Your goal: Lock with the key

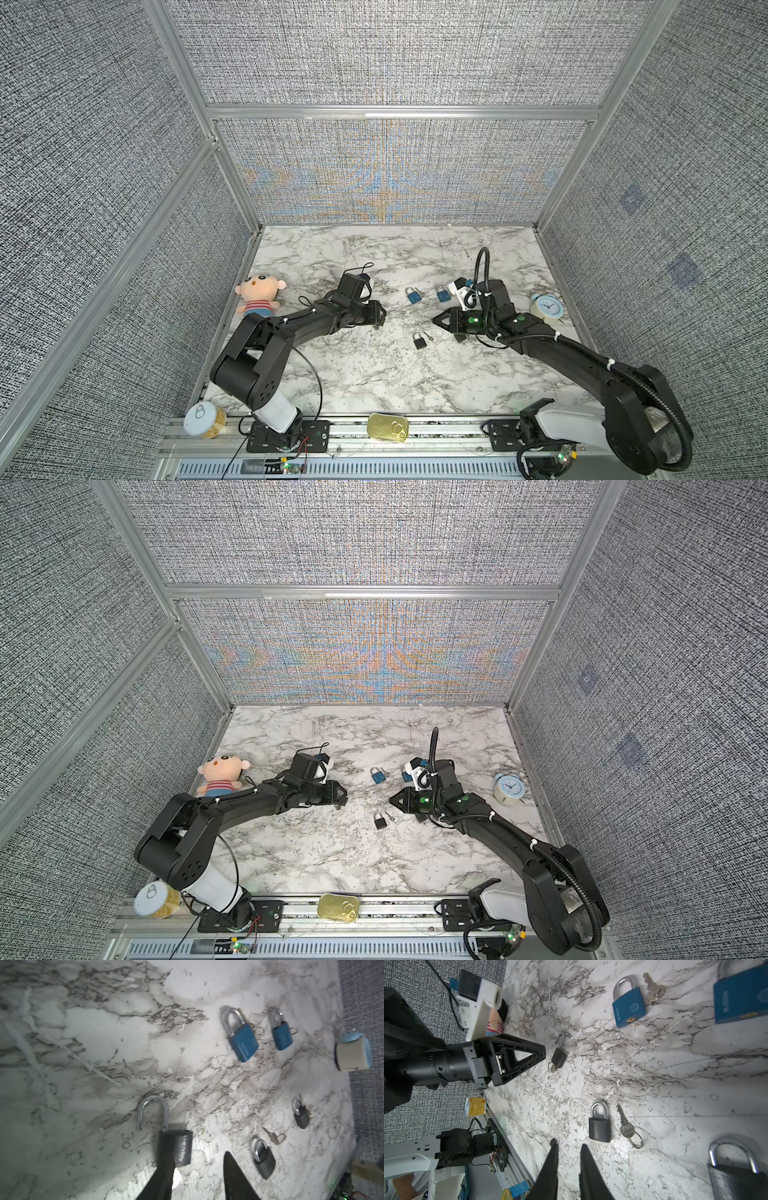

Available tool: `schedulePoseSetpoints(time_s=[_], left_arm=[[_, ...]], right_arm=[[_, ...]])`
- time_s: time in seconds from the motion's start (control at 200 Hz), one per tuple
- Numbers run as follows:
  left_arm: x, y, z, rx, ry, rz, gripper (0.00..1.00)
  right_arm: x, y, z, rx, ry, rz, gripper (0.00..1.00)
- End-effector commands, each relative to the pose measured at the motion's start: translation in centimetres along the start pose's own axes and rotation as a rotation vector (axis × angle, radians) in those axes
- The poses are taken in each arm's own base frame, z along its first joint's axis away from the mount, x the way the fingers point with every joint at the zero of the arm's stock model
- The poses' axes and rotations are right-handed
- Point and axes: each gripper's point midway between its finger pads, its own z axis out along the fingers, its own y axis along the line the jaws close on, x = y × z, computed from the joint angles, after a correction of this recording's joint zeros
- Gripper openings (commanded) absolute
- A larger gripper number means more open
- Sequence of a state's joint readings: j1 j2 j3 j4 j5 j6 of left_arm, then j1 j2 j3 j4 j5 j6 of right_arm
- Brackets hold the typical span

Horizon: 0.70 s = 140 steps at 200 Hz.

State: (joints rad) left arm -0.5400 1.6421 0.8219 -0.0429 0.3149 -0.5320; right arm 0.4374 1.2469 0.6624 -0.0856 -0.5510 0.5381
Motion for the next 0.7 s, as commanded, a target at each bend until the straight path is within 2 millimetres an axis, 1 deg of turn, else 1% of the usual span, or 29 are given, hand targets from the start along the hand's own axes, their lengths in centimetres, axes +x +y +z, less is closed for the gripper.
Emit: schedulePoseSetpoints(time_s=[0.0, 0.165, 0.395, 0.58, 0.63, 0.695], left_arm=[[0.8, 1.7, 0.4, -0.095, 0.035, 0.015, 0.43], [0.5, 1.9, 0.5, -0.138, 0.036, 0.036, 0.43], [0.3, 1.6, 0.0, -0.141, 0.028, 0.049, 0.43], [-0.4, 1.4, -1.0, -0.161, 0.002, 0.060, 0.43], [-0.5, 1.9, -1.5, -0.201, 0.008, 0.030, 0.43], [-0.7, 2.4, -2.1, -0.245, 0.014, 0.038, 0.43]], right_arm=[[0.2, -0.4, -0.1, 0.021, 0.006, -0.003, 0.21], [0.3, -0.6, -0.1, 0.020, 0.010, -0.004, 0.21], [0.3, -0.5, -0.1, 0.017, 0.012, -0.008, 0.21], [-0.2, -0.1, 0.4, 0.019, 0.001, -0.010, 0.22], [-0.4, 0.2, 0.7, 0.026, -0.001, -0.014, 0.22], [-0.4, 0.7, 1.4, 0.021, 0.002, -0.018, 0.23]])
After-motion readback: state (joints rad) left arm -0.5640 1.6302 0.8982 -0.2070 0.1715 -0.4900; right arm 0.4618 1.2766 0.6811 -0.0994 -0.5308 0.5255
